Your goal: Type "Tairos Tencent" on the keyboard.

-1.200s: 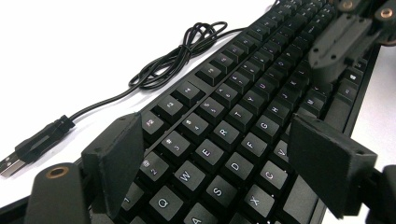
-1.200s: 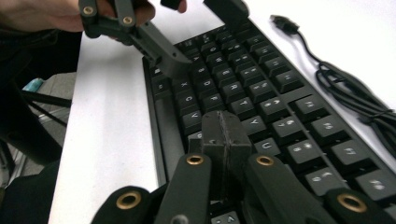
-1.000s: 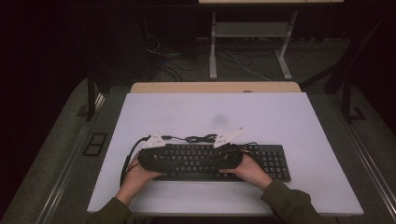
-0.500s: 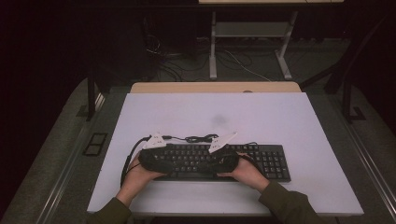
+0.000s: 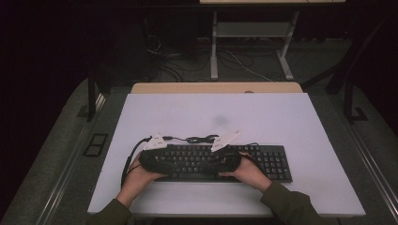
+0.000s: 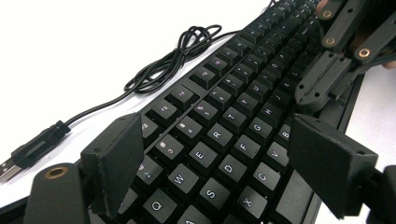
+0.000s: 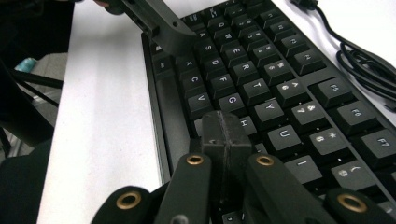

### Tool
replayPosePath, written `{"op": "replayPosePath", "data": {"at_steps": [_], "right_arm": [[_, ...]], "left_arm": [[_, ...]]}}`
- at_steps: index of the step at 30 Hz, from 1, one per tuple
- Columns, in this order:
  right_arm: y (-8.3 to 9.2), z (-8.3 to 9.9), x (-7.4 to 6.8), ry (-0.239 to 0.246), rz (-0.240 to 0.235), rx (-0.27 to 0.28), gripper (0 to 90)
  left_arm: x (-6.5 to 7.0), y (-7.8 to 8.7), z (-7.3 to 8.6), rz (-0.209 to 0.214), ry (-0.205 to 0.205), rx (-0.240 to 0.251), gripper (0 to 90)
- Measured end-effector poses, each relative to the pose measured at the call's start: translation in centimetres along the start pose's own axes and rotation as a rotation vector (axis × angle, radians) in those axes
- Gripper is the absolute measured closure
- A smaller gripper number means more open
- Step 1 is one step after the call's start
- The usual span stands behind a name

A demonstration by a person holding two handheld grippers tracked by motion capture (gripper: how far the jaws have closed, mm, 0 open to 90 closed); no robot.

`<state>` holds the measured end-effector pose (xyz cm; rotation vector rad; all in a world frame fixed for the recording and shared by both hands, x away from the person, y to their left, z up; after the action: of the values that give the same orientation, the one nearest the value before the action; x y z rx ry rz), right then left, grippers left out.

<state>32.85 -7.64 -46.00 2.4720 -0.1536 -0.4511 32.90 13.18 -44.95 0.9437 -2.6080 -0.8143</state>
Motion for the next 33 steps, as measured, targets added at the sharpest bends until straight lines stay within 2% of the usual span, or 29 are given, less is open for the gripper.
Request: {"op": "replayPosePath", "data": {"at_steps": [7,14,16,25,29,33], "right_arm": [[0.7,-0.1,0.3,-0.010,0.005,0.028,77.0],[1.3,-0.3,0.8,-0.025,0.020,0.064,58.4],[1.4,-0.3,1.0,-0.029,0.032,0.078,51.5],[2.1,-0.5,1.3,-0.040,0.049,0.114,34.5],[2.3,-0.5,1.7,-0.041,0.064,0.123,30.5],[2.6,-0.3,2.0,-0.050,0.079,0.127,29.1]], "left_arm": [[0.1,0.0,-0.1,0.004,-0.003,0.003,18.1],[0.2,0.0,-0.2,0.014,-0.002,0.011,19.7],[0.3,0.1,-0.2,0.013,-0.001,0.013,20.5],[0.6,0.5,-0.4,0.030,-0.006,0.023,28.1],[0.7,0.6,-0.4,0.046,-0.012,0.026,38.4],[1.0,0.8,-0.4,0.074,-0.023,0.019,54.8]]}}
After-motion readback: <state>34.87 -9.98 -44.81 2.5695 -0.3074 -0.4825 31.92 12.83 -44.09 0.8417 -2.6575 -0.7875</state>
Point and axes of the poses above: each handheld gripper's, and its own axes: y roughly backward along the jaws, z roughly out of its underside, x roughly to its right, the point moved 4 cm from there along -y, roughly forward along the jaws, and after that the axes turned 6 degrees about -z, right-handed, at the moved point
